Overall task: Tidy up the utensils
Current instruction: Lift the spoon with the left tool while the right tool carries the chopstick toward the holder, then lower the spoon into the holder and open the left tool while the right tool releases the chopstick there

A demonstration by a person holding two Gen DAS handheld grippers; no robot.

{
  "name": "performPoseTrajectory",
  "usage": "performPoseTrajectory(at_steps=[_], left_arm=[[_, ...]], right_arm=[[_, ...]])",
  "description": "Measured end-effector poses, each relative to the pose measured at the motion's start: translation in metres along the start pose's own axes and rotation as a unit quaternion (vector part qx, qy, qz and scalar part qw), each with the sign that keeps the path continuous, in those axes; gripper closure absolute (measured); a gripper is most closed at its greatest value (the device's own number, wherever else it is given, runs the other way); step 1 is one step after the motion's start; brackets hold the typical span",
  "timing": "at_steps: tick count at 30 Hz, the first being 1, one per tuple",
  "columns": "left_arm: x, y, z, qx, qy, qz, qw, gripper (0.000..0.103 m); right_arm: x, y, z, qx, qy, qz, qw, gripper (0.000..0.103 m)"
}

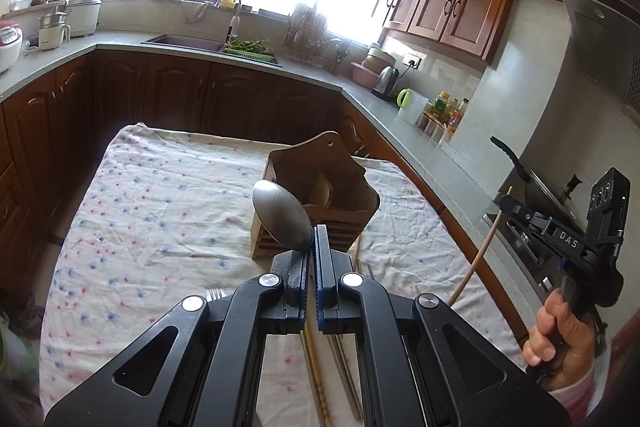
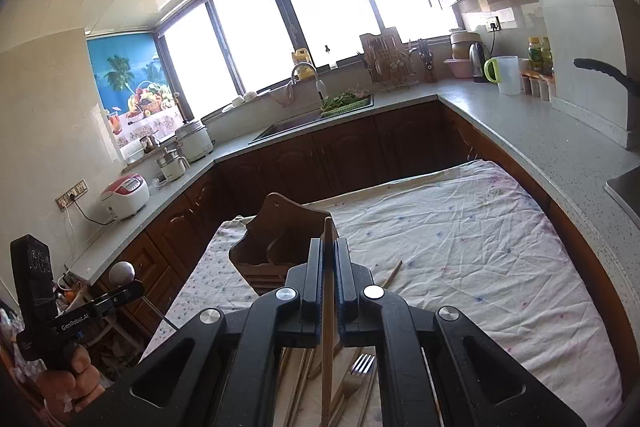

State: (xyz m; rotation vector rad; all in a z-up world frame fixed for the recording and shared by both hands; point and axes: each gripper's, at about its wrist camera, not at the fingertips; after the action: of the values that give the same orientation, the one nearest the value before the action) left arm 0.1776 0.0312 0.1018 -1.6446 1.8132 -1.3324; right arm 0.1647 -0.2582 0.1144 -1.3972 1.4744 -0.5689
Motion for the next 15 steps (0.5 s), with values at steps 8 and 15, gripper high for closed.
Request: performPoseTrajectory(at_steps=[8, 15], left_arm=[[-0.002, -0.018, 0.008, 0.013, -0.007, 0.005, 0.9999, 0.101], [0.0, -0.057, 0.02, 0.046, -0.022, 0.021, 0.9985, 0.101]], right_arm=[[-0.003, -0.018, 0.01, 0.03, -0.01, 0.014, 0.999, 0.098], [-0.017, -0.056, 0.028, 0.074, -0.024, 0.01, 0.997, 0.098]])
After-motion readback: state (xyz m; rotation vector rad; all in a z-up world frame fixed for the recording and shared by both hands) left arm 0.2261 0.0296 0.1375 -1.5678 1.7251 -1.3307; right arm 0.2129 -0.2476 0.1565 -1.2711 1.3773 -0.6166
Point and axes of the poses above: each gripper's, at about its wrist camera, not at the fingertips, and z roughly the way its jaws point, x to its right, y to its underside, and after that the axes turned 1 degree about z, right-handed
